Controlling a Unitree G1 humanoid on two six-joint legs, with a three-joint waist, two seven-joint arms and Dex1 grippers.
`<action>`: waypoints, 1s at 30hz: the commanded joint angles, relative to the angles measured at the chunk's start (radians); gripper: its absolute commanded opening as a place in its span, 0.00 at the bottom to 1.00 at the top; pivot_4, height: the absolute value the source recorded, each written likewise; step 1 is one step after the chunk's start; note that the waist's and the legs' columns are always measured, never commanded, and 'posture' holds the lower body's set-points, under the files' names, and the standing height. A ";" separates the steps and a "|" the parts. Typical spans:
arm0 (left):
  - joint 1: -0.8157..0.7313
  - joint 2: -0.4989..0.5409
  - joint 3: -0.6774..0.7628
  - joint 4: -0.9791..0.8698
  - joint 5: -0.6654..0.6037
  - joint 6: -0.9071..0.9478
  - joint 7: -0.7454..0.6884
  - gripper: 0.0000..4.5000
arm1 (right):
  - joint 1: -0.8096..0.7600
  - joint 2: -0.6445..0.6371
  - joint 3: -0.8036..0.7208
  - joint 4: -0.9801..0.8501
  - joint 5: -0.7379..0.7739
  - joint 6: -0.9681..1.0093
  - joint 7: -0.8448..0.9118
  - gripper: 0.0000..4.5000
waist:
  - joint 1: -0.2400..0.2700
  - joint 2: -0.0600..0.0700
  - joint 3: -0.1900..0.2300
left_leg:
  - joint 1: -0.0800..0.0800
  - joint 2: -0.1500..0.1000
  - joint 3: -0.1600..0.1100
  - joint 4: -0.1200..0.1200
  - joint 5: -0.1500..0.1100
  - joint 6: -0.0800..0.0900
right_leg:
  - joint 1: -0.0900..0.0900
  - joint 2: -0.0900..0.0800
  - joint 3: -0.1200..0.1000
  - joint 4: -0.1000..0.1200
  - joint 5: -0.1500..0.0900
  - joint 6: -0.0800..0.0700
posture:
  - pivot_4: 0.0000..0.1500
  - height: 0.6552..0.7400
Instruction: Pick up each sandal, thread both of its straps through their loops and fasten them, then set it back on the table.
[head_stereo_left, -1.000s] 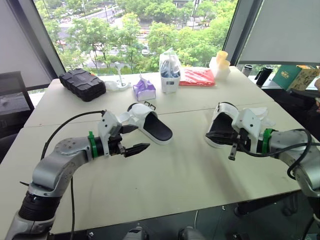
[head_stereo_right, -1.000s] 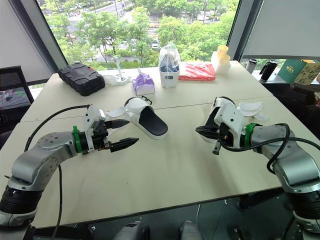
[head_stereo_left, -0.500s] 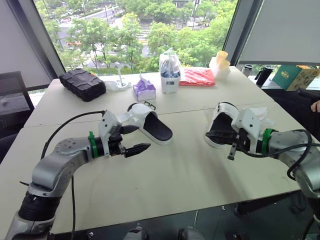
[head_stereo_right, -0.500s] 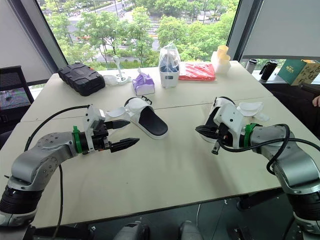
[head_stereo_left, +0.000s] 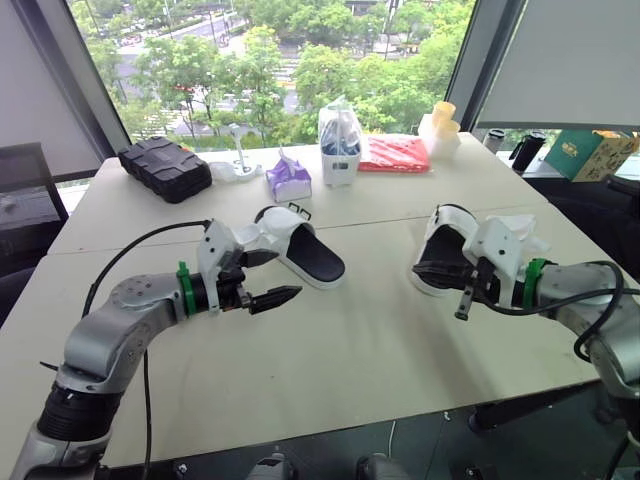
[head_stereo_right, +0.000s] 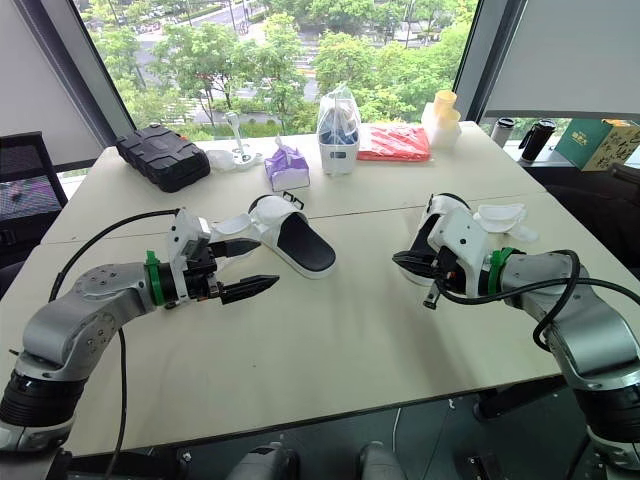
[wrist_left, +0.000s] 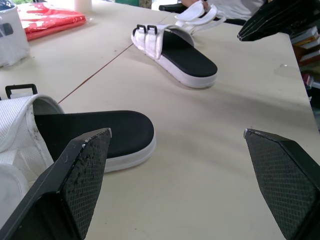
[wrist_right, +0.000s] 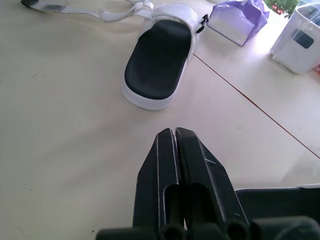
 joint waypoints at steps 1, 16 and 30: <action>-0.023 -0.005 0.018 -0.022 -0.003 -0.016 0.000 1.00 | -0.055 0.016 0.025 0.071 -0.129 -0.058 -0.100 0.19 | 0.000 0.000 0.000 | 0.000 0.000 0.000 0.000 0.000 0.000 | 0.000 0.000 0.000 0.000 0.000 0.000 | 1.00 1.00; -0.023 -0.028 0.003 -0.029 0.018 -0.026 0.022 1.00 | -0.420 0.158 0.360 0.803 -0.789 -0.348 -0.541 0.99 | -0.009 0.000 0.000 | 0.001 0.000 0.002 -0.001 0.001 -0.001 | 0.000 0.001 0.001 0.000 -0.001 -0.002 | 1.00 1.00; -0.013 -0.039 0.010 -0.050 0.022 -0.020 0.042 1.00 | -0.797 0.360 0.516 1.630 -1.002 -0.558 -0.901 0.99 | -0.033 0.000 0.000 | 0.001 -0.001 0.001 -0.004 0.004 -0.006 | -0.001 0.001 0.001 0.001 0.000 0.000 | 1.00 1.00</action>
